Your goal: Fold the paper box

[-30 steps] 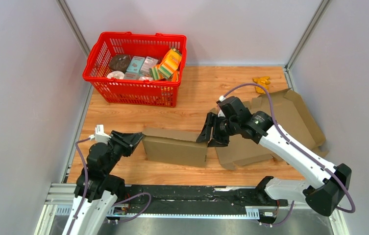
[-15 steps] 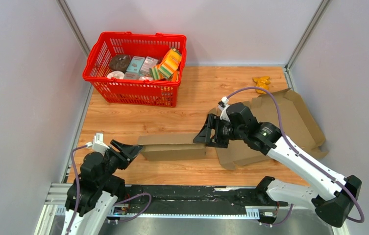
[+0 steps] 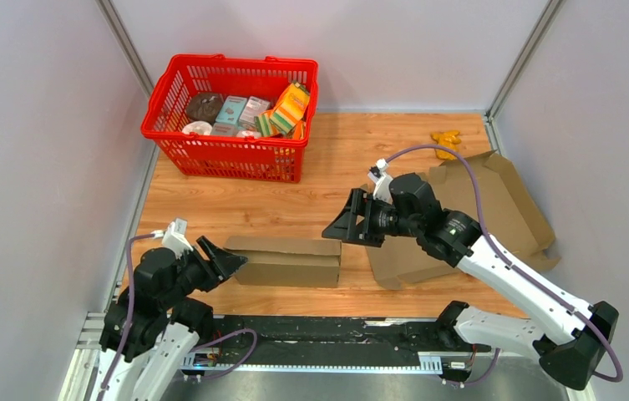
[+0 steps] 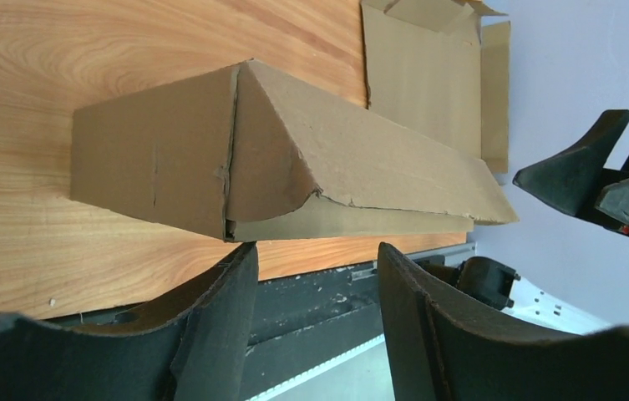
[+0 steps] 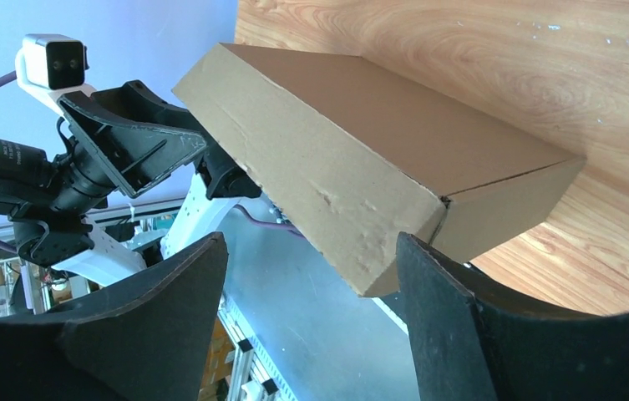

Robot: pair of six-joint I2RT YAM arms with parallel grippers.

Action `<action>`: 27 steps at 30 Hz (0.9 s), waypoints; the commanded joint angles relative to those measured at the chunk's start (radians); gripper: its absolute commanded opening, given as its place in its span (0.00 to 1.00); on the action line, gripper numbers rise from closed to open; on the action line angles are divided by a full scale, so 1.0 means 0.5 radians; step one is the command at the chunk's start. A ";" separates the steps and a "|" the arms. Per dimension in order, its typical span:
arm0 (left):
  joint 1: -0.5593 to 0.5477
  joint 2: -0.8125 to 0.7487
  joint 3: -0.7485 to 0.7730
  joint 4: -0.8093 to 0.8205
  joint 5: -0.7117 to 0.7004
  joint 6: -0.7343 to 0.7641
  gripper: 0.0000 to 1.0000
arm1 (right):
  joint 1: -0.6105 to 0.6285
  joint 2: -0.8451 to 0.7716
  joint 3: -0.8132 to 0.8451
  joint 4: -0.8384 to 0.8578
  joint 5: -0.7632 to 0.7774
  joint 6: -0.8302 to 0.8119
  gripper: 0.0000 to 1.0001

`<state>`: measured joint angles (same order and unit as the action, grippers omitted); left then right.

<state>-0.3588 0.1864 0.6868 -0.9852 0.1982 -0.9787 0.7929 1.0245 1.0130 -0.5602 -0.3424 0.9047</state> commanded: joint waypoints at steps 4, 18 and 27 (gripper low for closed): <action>-0.006 -0.142 -0.073 0.065 0.140 0.028 0.66 | -0.015 -0.116 -0.075 0.062 0.022 -0.008 0.77; -0.006 0.265 0.596 -0.371 -0.197 0.598 0.73 | -0.067 -0.230 -0.262 0.169 -0.143 0.120 0.81; 0.000 0.569 0.593 -0.165 -0.329 0.752 0.79 | -0.107 -0.196 -0.388 0.310 -0.263 0.160 0.82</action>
<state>-0.3588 0.4461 0.9924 -1.1202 0.0853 -0.6674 0.7506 0.9165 0.8429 -0.4850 -0.4282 0.9630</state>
